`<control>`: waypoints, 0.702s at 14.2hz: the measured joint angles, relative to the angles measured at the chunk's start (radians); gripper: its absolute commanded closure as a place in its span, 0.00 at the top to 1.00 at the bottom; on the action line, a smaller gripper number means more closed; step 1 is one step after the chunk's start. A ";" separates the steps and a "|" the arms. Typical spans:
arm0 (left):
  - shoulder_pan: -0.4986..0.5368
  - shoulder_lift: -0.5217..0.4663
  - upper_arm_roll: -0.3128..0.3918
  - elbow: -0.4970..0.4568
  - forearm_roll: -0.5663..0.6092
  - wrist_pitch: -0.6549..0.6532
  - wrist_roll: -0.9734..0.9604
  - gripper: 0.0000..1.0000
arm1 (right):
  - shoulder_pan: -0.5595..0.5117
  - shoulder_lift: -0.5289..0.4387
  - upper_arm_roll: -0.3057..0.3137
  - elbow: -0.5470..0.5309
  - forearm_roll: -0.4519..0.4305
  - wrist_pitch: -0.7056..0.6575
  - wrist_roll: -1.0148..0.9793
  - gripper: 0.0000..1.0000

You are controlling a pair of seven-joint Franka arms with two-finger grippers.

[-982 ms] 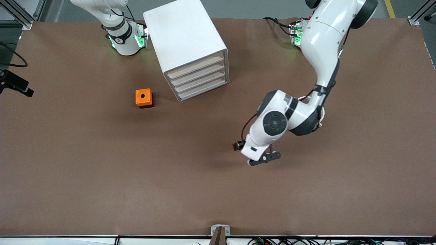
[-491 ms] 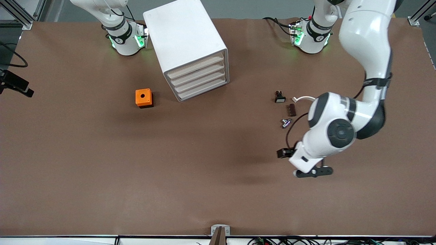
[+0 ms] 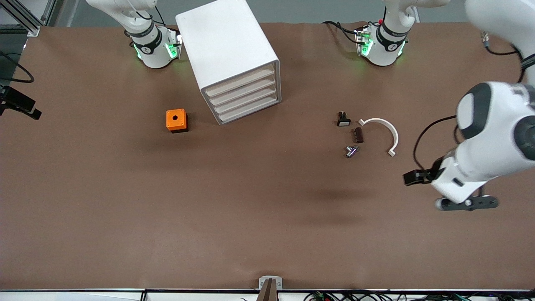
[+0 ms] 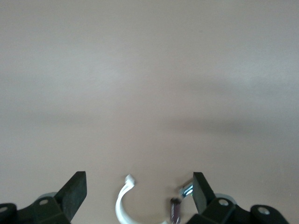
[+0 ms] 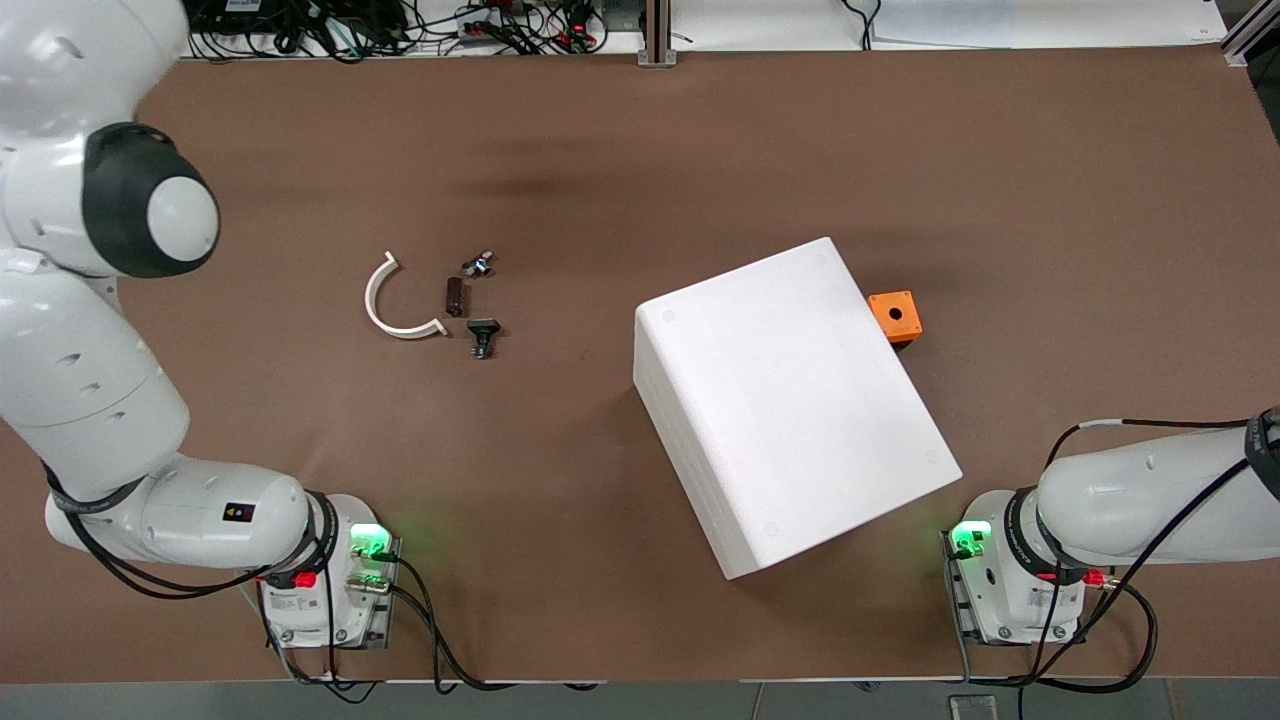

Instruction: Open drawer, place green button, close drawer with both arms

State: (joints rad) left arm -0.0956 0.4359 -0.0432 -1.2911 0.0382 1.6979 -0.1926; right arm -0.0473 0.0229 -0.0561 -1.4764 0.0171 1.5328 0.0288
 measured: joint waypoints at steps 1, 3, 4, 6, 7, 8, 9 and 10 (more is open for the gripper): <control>0.019 -0.033 0.000 0.001 0.000 -0.034 0.013 1.00 | 0.000 0.000 0.000 0.000 0.000 0.000 0.000 1.00; 0.049 -0.101 0.000 0.001 0.000 -0.108 0.075 1.00 | 0.000 0.000 0.000 0.000 0.000 0.000 0.000 1.00; 0.058 -0.132 0.000 0.000 0.000 -0.140 0.100 1.00 | 0.000 0.000 0.000 0.000 0.000 0.000 0.000 1.00; 0.066 -0.185 0.000 -0.001 0.000 -0.205 0.110 1.00 | 0.000 0.000 0.000 0.001 0.000 0.000 0.000 1.00; 0.065 -0.207 -0.001 -0.002 0.000 -0.235 0.105 1.00 | 0.000 0.000 0.000 0.001 0.000 0.000 0.000 1.00; 0.064 -0.230 -0.003 -0.006 -0.003 -0.262 0.089 1.00 | 0.000 0.000 0.000 0.001 0.000 0.000 0.000 1.00; 0.062 -0.254 -0.004 -0.015 -0.010 -0.283 0.072 1.00 | 0.000 0.000 0.000 0.001 0.000 0.000 0.000 1.00; 0.060 -0.282 -0.005 -0.037 -0.023 -0.293 0.063 1.00 | 0.000 0.000 0.000 0.001 0.000 0.000 0.000 1.00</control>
State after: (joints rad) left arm -0.0355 0.1537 -0.0486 -1.3284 0.0157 1.4050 -0.1299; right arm -0.0473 0.0233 -0.0562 -1.4755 0.0171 1.5328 0.0285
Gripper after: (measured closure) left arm 0.000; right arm 0.000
